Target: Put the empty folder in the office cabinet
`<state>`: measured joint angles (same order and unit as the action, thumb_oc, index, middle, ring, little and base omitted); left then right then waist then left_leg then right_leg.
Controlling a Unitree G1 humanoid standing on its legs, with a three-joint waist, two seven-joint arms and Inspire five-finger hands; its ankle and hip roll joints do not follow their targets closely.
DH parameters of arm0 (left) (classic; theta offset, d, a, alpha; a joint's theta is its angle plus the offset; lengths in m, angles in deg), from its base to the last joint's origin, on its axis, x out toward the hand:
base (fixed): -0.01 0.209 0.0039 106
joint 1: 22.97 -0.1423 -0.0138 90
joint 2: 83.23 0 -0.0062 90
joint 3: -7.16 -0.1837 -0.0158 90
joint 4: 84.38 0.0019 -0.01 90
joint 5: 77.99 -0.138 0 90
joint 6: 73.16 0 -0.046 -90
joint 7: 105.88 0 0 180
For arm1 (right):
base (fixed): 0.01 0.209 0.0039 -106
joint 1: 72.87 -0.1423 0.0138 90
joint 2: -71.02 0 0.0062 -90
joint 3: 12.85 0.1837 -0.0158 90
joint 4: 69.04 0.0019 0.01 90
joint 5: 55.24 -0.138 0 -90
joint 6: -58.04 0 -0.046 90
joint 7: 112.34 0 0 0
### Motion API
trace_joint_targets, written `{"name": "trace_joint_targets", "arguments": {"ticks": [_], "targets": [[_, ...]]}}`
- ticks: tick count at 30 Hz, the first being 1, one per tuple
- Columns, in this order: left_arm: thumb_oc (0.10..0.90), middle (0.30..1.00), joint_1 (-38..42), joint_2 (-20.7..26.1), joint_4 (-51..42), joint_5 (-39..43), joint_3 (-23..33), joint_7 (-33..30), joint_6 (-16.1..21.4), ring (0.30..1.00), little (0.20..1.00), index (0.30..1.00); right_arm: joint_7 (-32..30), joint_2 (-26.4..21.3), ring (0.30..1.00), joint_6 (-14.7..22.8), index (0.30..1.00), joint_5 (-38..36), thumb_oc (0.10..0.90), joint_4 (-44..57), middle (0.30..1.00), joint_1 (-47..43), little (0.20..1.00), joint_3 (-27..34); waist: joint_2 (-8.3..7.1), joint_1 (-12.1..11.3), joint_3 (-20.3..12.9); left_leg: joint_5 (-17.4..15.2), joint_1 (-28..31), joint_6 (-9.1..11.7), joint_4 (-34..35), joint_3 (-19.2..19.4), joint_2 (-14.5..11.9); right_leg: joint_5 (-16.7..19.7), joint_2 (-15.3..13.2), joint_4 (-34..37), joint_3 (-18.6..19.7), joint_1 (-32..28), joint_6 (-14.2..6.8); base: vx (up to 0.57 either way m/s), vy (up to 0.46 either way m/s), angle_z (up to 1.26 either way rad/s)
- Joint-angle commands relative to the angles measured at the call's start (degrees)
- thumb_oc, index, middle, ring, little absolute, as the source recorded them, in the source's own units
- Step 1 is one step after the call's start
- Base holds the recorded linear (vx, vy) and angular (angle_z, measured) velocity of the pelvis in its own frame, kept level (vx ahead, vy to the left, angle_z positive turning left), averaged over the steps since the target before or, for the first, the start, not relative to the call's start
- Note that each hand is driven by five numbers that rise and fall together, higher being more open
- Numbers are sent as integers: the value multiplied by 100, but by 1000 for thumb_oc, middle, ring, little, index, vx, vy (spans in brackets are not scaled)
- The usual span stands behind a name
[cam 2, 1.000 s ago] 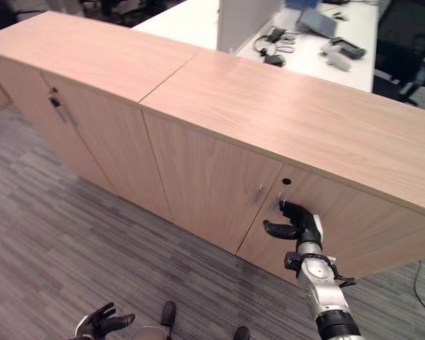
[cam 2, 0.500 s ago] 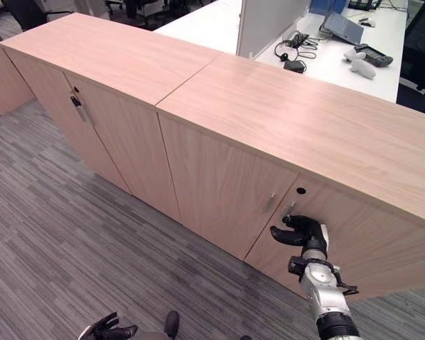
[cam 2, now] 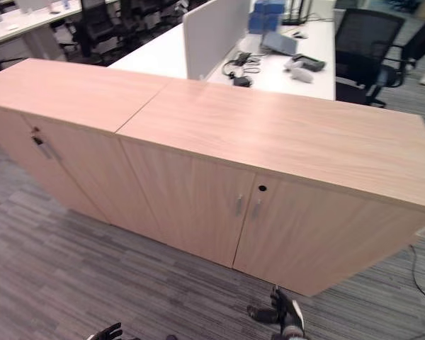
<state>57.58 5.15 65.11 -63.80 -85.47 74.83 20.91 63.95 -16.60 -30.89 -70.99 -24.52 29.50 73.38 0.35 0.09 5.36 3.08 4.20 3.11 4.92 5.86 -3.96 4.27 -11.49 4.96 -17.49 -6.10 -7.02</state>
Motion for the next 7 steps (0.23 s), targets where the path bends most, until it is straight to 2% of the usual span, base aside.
{"name": "trace_joint_targets", "arguments": {"ticks": [1, 4, 7], "targets": [[800, 900, 344, 160, 170, -284, -94, 62, 230, 900, 900, 900, 68, -199, 900, 373, 900, 140, 800, 164, 900, -692, 900, 10, 69, -73, 31, -473, 295, 250, -89, 157, -251, -278, -290, -219, 398, 36, -434, -1, -10, -55], [800, 900, 413, 198, 207, -456, -231, 82, 241, 900, 900, 900, 114, -164, 900, 335, 900, 88, 800, -371, 900, -754, 900, -41, 57, 16, 47, -494, 397, 259, -90, 378, -304, -235, -248, -191, 594, 108, -443, 12, -11, -57], [800, 900, 483, 197, 263, -557, -365, 156, 241, 900, 900, 900, 137, -184, 900, 316, 900, 163, 800, -678, 900, -829, 900, -98, 59, 86, 48, -508, 460, 267, -75, 485, -326, -194, -242, -155, 666, 135, -459, 14, 0, -30]]}}
